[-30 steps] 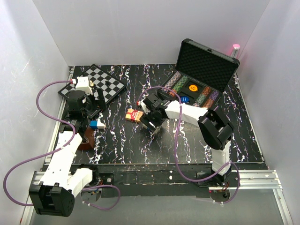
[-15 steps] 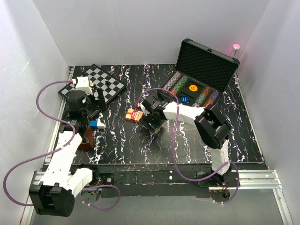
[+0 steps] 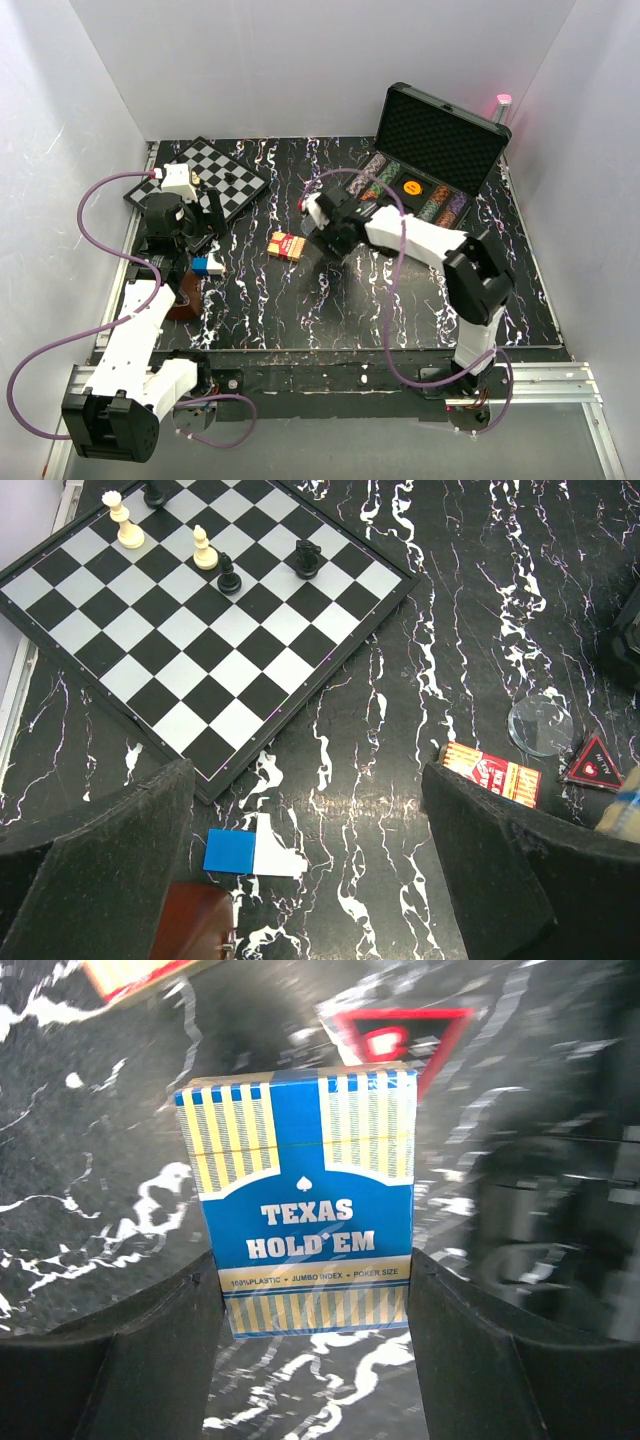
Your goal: Pack up texas hold em set
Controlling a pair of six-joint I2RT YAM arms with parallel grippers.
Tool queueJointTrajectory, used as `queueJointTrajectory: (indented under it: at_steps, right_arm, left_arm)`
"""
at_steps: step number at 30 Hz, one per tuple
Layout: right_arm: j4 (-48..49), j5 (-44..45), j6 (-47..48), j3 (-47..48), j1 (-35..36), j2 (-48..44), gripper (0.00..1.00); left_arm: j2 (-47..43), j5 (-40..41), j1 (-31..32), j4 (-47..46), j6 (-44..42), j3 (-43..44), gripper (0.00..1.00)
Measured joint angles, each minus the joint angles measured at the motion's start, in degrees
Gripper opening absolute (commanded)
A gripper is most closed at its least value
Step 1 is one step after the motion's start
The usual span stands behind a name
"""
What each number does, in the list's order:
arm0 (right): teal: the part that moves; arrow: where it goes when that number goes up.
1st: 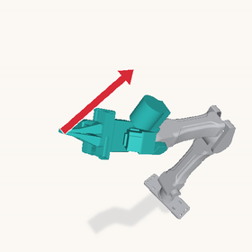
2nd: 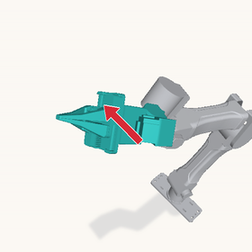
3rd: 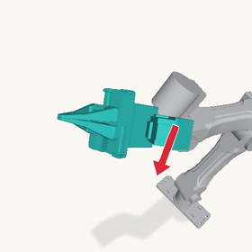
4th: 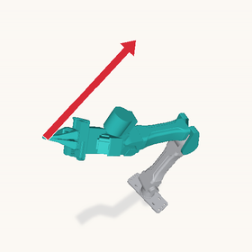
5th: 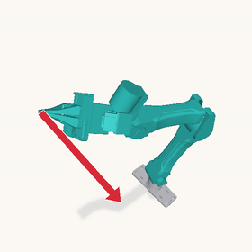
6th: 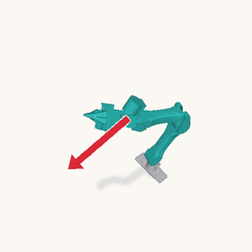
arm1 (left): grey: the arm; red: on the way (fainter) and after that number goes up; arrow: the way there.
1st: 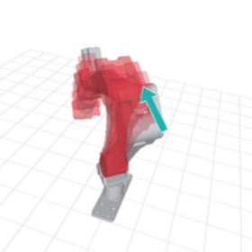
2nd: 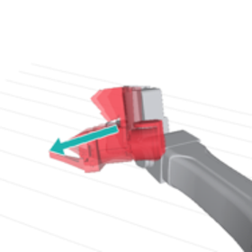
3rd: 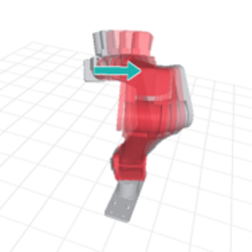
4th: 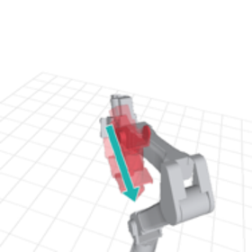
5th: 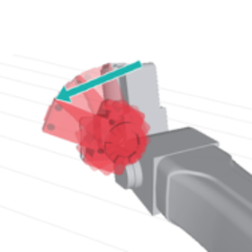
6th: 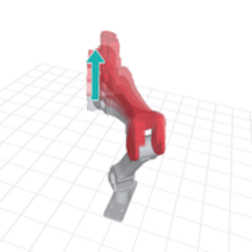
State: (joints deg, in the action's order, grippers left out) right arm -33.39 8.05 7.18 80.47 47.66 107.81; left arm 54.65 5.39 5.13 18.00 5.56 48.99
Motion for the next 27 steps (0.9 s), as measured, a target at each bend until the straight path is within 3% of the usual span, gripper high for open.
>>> queueJointTrajectory:
  at_steps: [10, 18, 27]
  right_arm:
    - [1.4, 2.1, 12.6, 5.8, -19.0, -8.1, 0.2]
    - [-0.9, 1.3, 20.4, 15.1, -31.6, 1.9, 0.2]
    - [-7.8, -1.5, 28.2, 30.3, -34.6, 13.5, 0.22]
  left_arm:
    - [0.0, 0.0, 0.0, 0.0, 0.0, 0.0, 0.98]
    - [-0.3, 0.0, 0.0, 0.0, 0.0, 0.0, 0.98]
    - [-0.3, 0.0, 0.0, 0.0, 0.0, 0.0, 0.98]
